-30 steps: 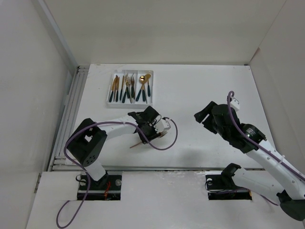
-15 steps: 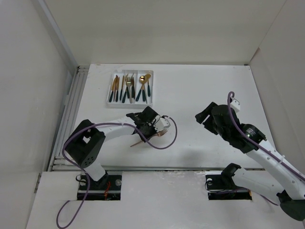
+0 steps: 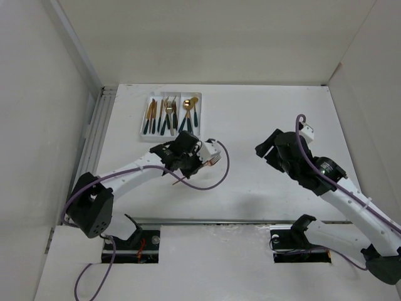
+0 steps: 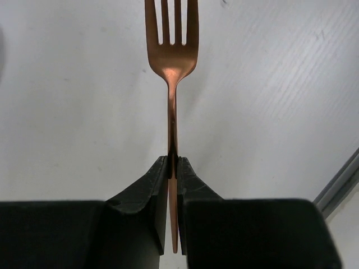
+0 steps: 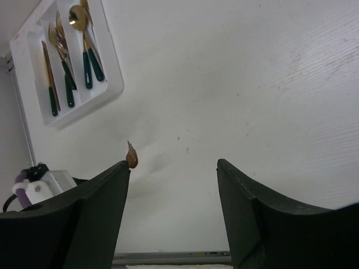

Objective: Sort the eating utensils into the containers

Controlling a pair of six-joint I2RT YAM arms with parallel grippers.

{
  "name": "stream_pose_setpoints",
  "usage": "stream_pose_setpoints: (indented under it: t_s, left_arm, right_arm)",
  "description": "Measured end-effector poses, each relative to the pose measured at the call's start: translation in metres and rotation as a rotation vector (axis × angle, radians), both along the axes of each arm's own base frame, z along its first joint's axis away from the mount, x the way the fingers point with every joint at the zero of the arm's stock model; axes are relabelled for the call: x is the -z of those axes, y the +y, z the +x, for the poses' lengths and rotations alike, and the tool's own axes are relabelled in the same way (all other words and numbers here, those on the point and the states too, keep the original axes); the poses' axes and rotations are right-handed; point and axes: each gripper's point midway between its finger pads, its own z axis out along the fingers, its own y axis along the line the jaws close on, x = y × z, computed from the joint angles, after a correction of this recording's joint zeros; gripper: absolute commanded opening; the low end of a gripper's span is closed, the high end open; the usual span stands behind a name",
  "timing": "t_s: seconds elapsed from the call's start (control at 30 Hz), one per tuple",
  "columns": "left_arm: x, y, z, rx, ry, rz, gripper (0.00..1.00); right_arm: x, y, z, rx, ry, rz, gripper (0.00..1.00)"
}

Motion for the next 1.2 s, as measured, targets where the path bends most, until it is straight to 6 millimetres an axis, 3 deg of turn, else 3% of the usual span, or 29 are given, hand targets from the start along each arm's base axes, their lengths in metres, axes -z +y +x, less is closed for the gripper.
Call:
stream_pose_setpoints:
  t_s: [0.07,0.17,0.33,0.4,0.47,0.6,0.73,0.9,1.1,1.2]
  left_arm:
    - [-0.016,0.000,0.014,-0.041,-0.012,-0.030,0.00]
    - [-0.059,0.000,0.054,-0.139,-0.067,-0.114,0.00]
    - [-0.131,0.021,0.158,-0.384,-0.165,-0.255,0.00]
    - [-0.145,0.032,0.201,-0.465,-0.188,-0.293,0.00]
    - [-0.148,0.046,0.241,-0.548,-0.185,-0.320,0.00]
    - [-0.125,0.068,0.306,-0.681,-0.152,-0.331,0.00]
    - [-0.078,0.078,0.340,-0.776,-0.092,-0.280,0.00]
    - [-0.016,0.079,0.336,-0.833,0.022,-0.194,0.00]
    - [0.019,0.085,0.322,-0.880,0.074,-0.144,0.00]
    - [0.023,0.087,0.321,-0.899,0.072,-0.142,0.00]
  right_arm:
    - [-0.007,0.000,0.003,0.005,-0.017,0.002,0.69]
    - [-0.021,0.003,0.012,0.008,-0.049,-0.006,0.72]
    - [-0.046,0.013,0.039,0.004,-0.105,-0.040,0.73]
    - [-0.050,0.014,0.054,0.007,-0.113,-0.062,0.73]
    - [-0.050,0.014,0.072,0.013,-0.114,-0.081,0.73]
    - [-0.039,0.011,0.100,0.014,-0.084,-0.120,0.73]
    - [-0.029,0.007,0.121,0.006,-0.055,-0.150,0.73]
    - [-0.023,0.003,0.126,-0.011,-0.036,-0.161,0.73]
    - [-0.023,0.002,0.127,-0.024,-0.038,-0.153,0.73]
    - [-0.022,0.003,0.127,-0.026,-0.040,-0.149,0.73]
